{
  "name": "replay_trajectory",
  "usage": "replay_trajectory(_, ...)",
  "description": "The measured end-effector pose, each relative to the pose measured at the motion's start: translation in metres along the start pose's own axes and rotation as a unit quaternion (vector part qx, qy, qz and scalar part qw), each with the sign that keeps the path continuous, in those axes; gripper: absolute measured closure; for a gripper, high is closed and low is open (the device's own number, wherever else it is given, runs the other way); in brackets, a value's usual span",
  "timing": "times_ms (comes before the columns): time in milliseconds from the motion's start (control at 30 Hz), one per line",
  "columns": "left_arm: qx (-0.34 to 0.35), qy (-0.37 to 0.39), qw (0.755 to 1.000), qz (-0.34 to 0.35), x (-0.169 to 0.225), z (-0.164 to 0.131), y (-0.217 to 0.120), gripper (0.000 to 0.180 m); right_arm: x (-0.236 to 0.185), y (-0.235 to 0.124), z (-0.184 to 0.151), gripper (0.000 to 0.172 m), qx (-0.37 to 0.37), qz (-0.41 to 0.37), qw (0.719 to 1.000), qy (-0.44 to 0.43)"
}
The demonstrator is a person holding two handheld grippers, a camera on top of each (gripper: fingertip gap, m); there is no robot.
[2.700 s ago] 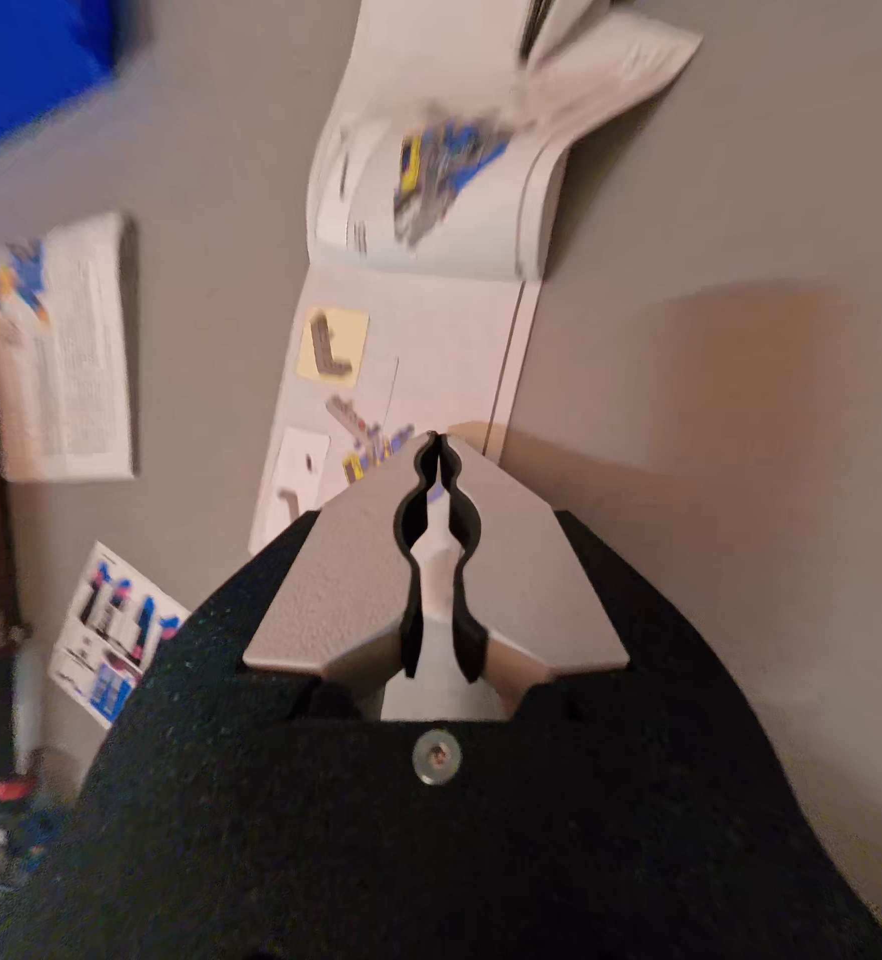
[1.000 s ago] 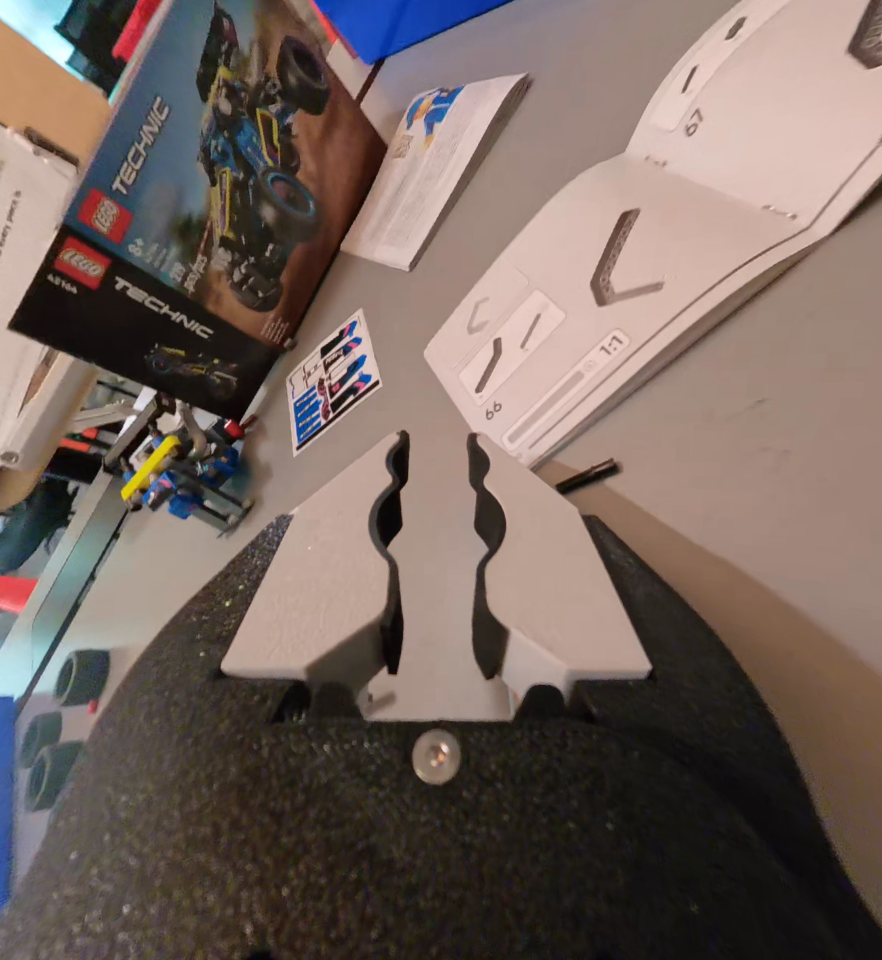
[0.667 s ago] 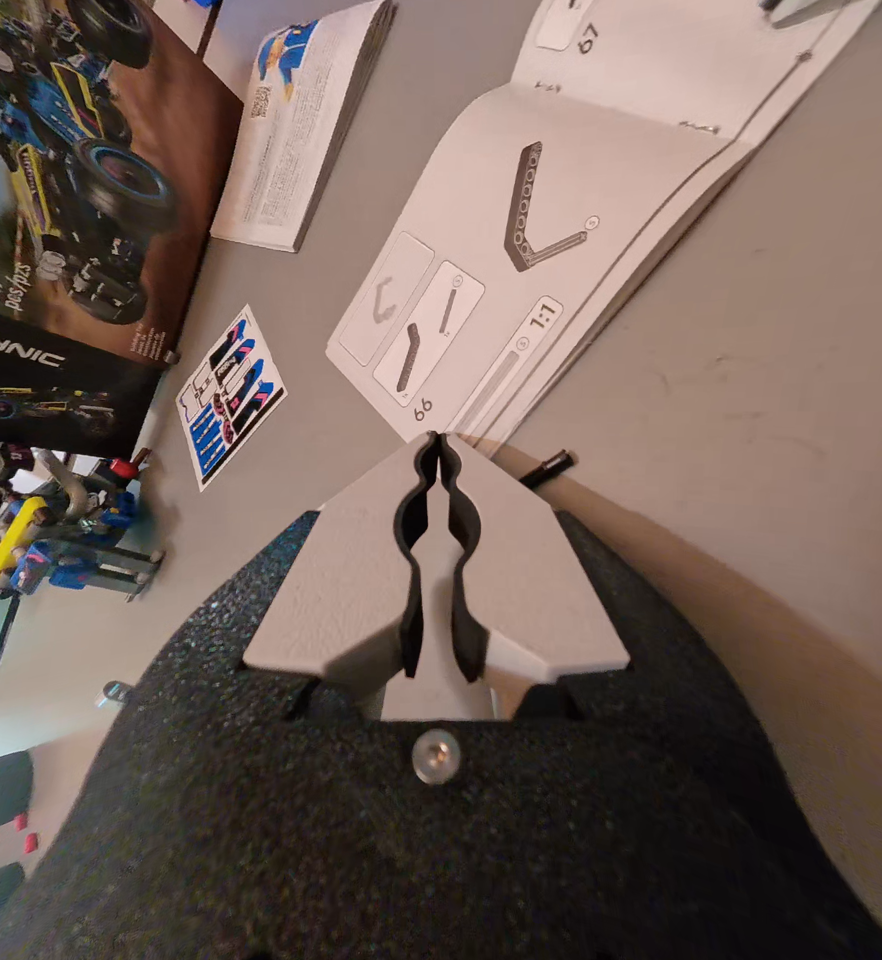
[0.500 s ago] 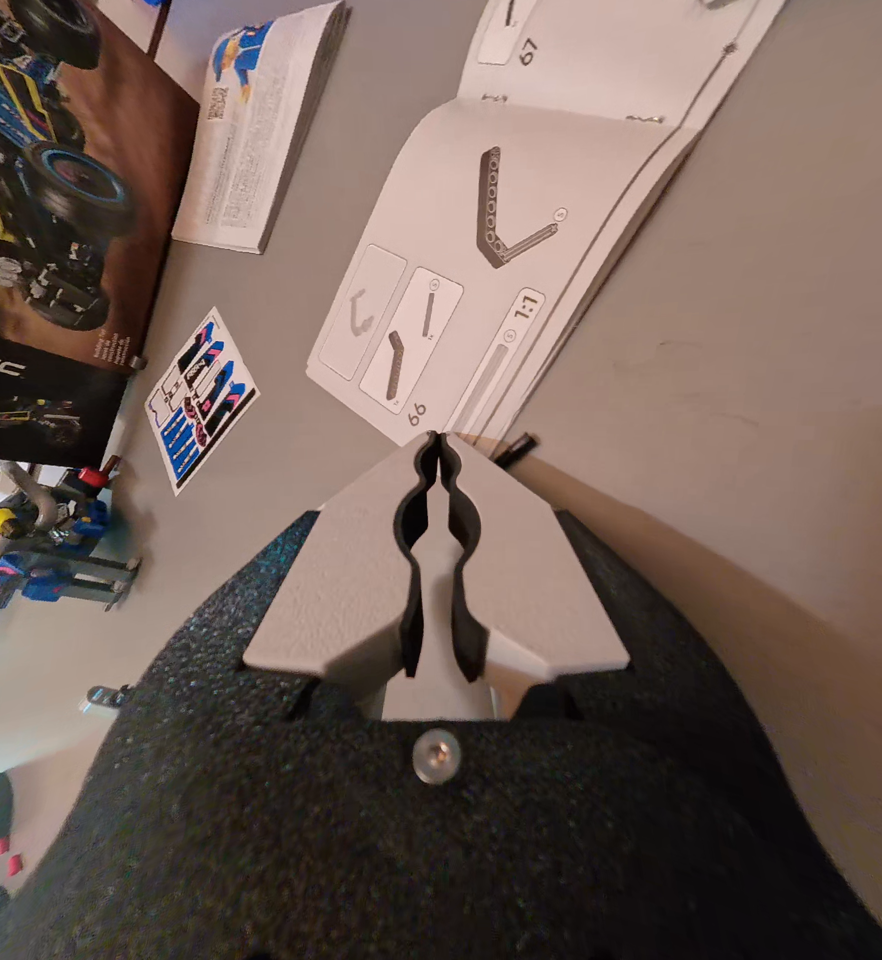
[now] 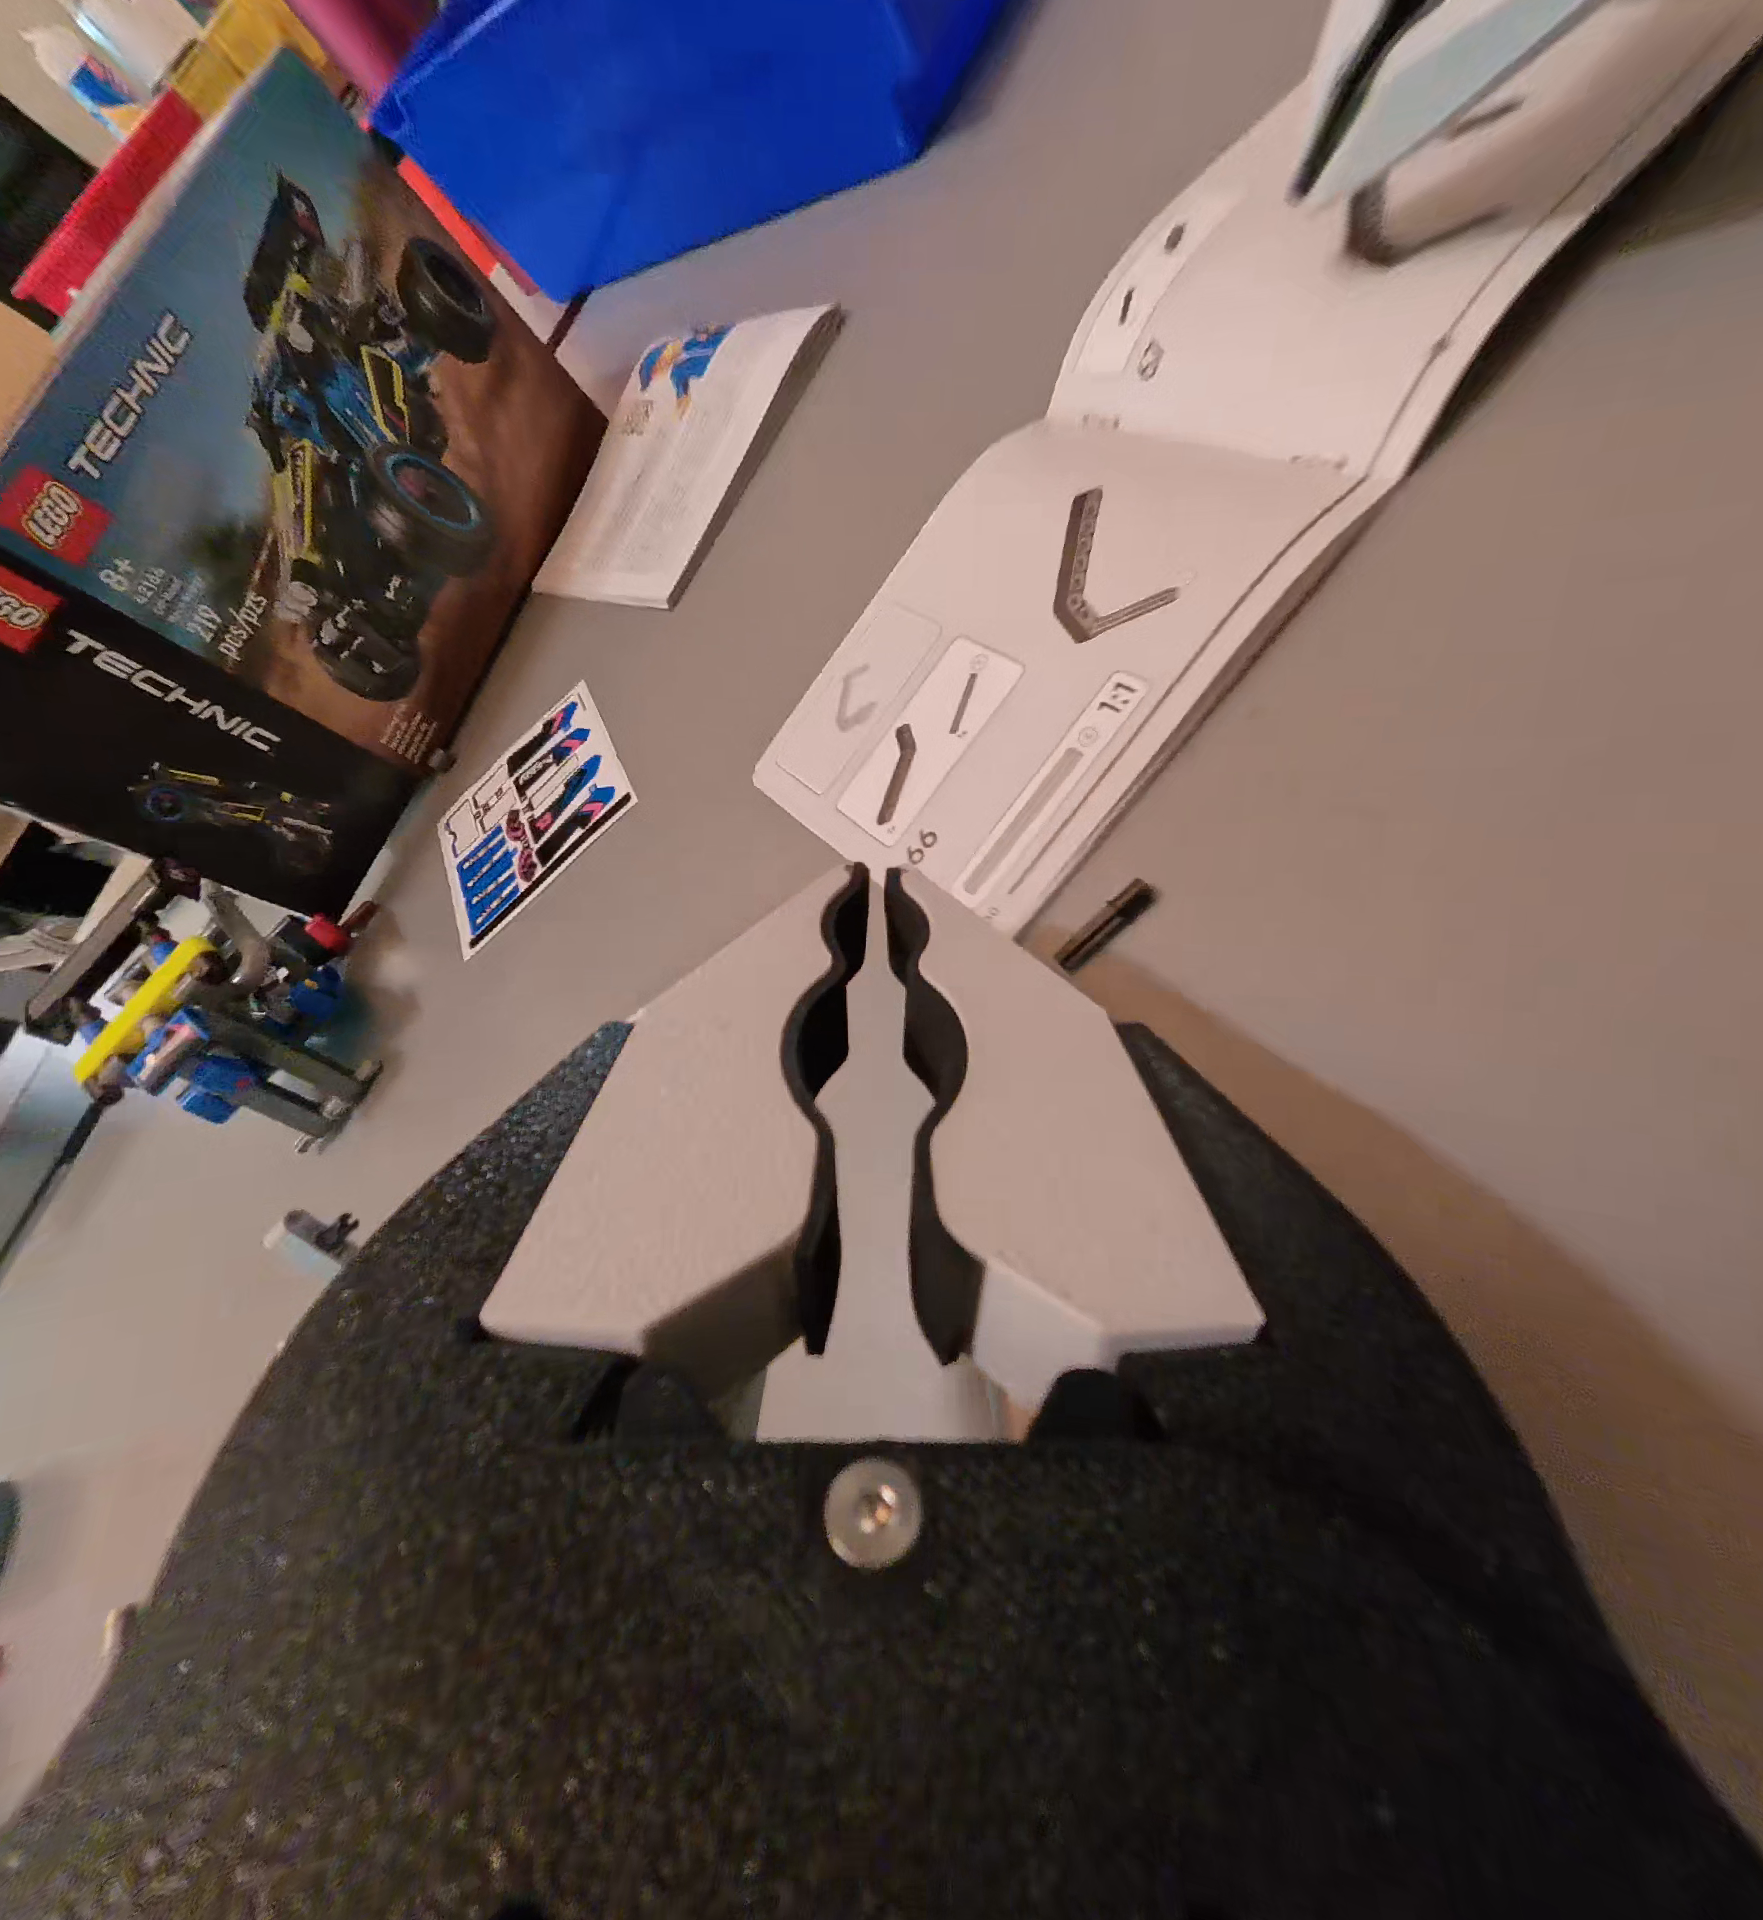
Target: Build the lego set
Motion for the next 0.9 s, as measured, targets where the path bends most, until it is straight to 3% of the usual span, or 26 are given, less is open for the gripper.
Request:
replay_trajectory(33,0.006,-0.006,1.000,-0.008,0.004,-0.001,-0.006,0.180,-0.009,0.000,0.013,0.172,0.022,0.011,1.000,-0.007)
replay_trajectory(133,0.004,-0.016,1.000,-0.004,0.011,-0.014,-0.024,0.179,-0.061,-0.001,0.058,0.172,0.093,0.113,0.989,-0.009)
replay_trajectory(267,-0.011,-0.032,0.998,0.062,0.004,-0.043,-0.061,0.178,-0.104,0.011,0.082,0.147,0.089,0.168,0.981,-0.020)
replay_trajectory(433,-0.001,-0.098,0.983,0.156,-0.021,-0.086,-0.127,0.180,-0.110,0.029,0.096,0.164,0.094,0.168,0.981,-0.011)
replay_trajectory(633,-0.070,-0.158,0.956,0.237,-0.066,-0.158,-0.227,0.178,-0.107,0.039,0.098,0.172,0.109,0.170,0.979,-0.028)
replay_trajectory(700,-0.090,-0.174,0.954,0.226,-0.081,-0.183,-0.261,0.175,-0.107,0.039,0.099,0.172,0.113,0.172,0.978,-0.028)
replay_trajectory(767,-0.116,-0.194,0.961,0.162,-0.087,-0.210,-0.280,0.169,-0.108,0.038,0.098,0.171,0.116,0.174,0.977,-0.031)
replay_trajectory(833,-0.143,-0.198,0.962,0.119,-0.095,-0.232,-0.287,0.161,-0.107,0.037,0.098,0.166,0.119,0.175,0.977,-0.030)
replay_trajectory(900,-0.167,-0.177,0.966,0.083,-0.099,-0.244,-0.279,0.165,-0.106,0.035,0.099,0.163,0.122,0.175,0.977,-0.025)
Point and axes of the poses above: each gripper's, where its closed fingertips meet, y out along the fingers, z out of its top, x = y × z across the jaws, the point moved 3 cm from there along -y, back along the fingers, and after that the axes turned 14 degrees about -z, right-handed, at the moved point
